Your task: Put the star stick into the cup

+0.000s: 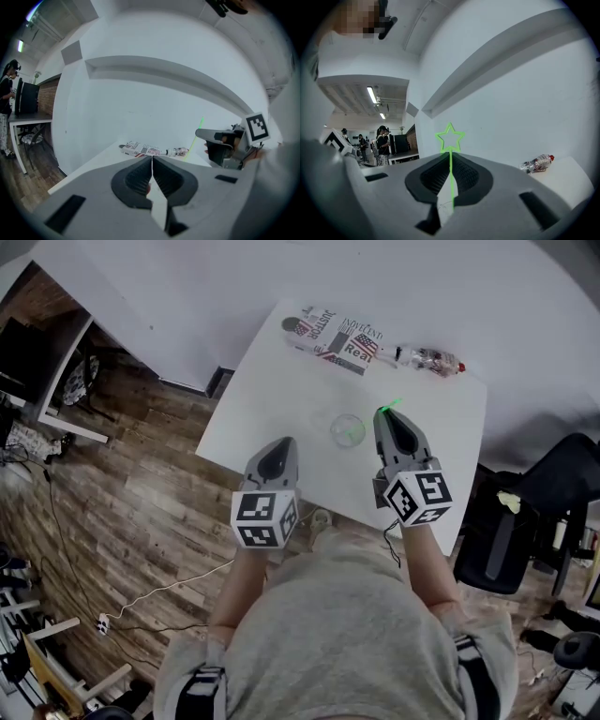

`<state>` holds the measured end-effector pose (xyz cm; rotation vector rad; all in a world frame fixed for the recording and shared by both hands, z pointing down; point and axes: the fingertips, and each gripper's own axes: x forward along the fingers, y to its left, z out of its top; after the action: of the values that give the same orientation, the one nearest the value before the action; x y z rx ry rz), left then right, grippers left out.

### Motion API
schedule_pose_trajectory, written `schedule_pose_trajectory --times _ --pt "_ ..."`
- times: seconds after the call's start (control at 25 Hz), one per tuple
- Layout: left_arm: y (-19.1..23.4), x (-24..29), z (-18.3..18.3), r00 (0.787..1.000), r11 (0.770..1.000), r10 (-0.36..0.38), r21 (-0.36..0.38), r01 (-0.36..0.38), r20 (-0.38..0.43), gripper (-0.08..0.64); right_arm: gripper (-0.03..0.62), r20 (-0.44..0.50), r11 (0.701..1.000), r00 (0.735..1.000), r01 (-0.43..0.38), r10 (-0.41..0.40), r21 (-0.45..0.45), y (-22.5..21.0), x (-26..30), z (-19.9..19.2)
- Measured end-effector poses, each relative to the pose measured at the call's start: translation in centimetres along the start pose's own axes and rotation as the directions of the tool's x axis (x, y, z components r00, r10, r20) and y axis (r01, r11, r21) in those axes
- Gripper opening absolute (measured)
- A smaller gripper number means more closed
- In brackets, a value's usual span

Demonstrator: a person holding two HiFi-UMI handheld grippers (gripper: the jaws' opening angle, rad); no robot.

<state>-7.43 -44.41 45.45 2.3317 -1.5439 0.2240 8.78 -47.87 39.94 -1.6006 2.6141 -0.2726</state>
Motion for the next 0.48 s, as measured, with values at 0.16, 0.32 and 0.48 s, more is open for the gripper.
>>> schedule_pose_trajectory --times 0.16,0.32,0.48 --pt "0.4 1.0 -0.2 1.000 1.000 -0.001 -0.009 0.001 -0.007 0.009 0.017 -0.030 1.000 1.000 -0.006 0.006 0.011 -0.4 1.3 -1.5" --pt "0.5 1.9 -0.4 1.000 1.000 -0.008 -0.014 0.008 -0.015 0.009 0.017 -0.058 0.999 0.998 -0.006 0.007 0.032 -0.9 2.4 -3.0" --pt "0.4 2.4 -0.8 0.999 1.000 -0.016 -0.015 0.016 -0.027 0.009 0.017 -0.085 0.999 0.996 -0.006 0.009 0.045 -1.1 3.0 -4.3"
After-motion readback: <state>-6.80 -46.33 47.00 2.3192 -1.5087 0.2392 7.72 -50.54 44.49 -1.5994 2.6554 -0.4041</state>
